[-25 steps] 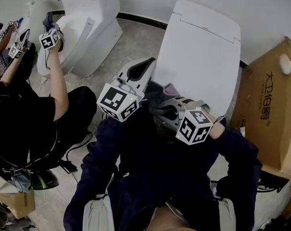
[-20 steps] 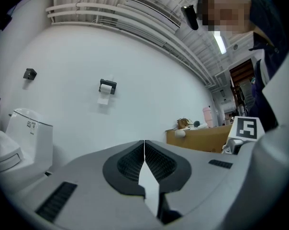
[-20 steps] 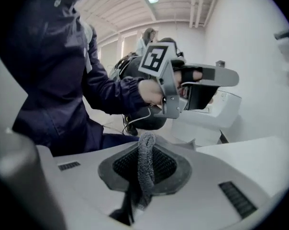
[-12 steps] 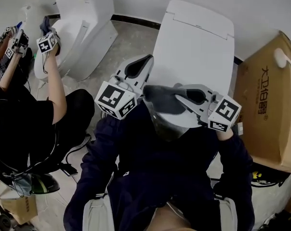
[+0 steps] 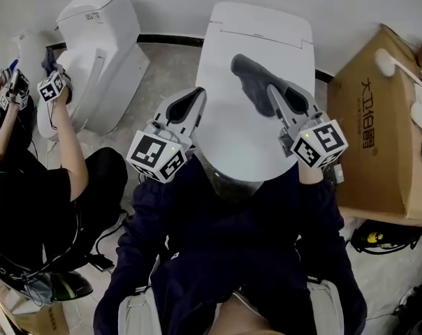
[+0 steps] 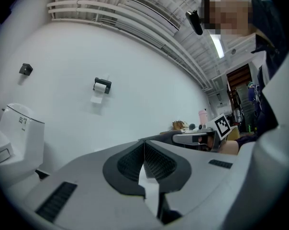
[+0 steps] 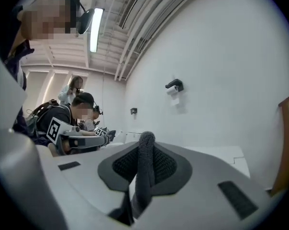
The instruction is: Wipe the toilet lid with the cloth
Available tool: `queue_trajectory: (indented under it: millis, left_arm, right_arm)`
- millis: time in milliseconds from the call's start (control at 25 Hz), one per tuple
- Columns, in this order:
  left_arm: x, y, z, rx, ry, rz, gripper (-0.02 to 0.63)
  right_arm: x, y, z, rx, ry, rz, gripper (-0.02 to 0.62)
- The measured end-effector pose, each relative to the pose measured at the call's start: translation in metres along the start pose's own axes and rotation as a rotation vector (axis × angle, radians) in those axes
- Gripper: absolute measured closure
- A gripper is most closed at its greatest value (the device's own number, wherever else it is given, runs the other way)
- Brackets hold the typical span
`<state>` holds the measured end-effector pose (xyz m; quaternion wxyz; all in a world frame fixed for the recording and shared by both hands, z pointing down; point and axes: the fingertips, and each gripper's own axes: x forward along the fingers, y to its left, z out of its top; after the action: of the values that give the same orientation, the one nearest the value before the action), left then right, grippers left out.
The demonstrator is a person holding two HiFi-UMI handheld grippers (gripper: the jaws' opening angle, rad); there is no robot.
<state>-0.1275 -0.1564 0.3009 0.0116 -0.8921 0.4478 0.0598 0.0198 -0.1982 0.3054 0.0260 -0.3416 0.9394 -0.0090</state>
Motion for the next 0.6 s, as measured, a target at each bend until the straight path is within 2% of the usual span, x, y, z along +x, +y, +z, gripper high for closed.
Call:
queue_trajectory:
  millis: [240,600]
  left_arm:
    - [0.007,-0.010,-0.008,-0.021,0.017,-0.015,0.591]
    - [0.013,-0.022,-0.022,-0.035,0.035,-0.029,0.591]
  right_arm:
    - [0.009,-0.015,-0.014,0.010,0.007,-0.076,0.537]
    - [0.007,-0.023,-0.023,0.024,0.002,-0.092,0.537]
